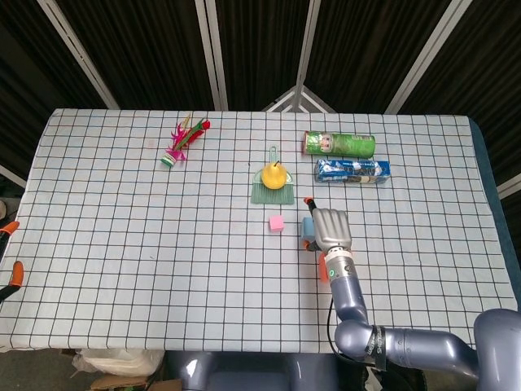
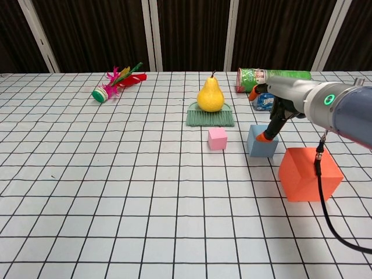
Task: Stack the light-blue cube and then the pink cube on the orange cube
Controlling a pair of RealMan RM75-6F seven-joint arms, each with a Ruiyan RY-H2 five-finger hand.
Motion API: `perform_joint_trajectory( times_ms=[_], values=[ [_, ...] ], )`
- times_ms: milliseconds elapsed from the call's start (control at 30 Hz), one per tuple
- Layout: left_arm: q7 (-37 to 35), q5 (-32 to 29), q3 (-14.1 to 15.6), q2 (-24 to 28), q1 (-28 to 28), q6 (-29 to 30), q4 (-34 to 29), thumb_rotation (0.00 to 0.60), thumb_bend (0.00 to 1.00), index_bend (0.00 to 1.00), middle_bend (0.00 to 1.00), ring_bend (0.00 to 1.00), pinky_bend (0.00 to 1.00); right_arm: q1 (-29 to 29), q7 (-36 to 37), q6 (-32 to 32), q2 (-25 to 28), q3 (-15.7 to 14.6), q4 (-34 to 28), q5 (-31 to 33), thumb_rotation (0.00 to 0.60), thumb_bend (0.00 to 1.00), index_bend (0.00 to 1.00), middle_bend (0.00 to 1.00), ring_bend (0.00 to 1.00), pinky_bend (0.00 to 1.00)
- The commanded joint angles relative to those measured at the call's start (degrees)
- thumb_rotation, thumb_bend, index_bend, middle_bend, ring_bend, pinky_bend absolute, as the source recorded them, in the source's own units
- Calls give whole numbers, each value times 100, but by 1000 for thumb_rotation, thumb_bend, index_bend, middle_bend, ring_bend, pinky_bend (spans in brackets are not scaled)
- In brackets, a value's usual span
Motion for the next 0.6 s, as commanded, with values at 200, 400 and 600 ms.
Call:
perform_joint_trajectory(
  times_ms=[200,400,600],
  values=[
    [127,-71,-23,-32,-17,-39,-22,600,600,102,46,0,0,83,100,-236,-146,-85,469,26,600,286,159,1000,1000,972],
    [212,-104,-30,-54,-45,-93,-31,600,600,102,46,0,0,101,159,-331,-167,-106,653,50,600,286,187,1000,1000,972],
    [282,-124,-30,-70,-59,-122,-54,600,600,102,46,0,0,118,192,-336,-186,-131,701,18,600,286,241,1000,1000,972]
  ],
)
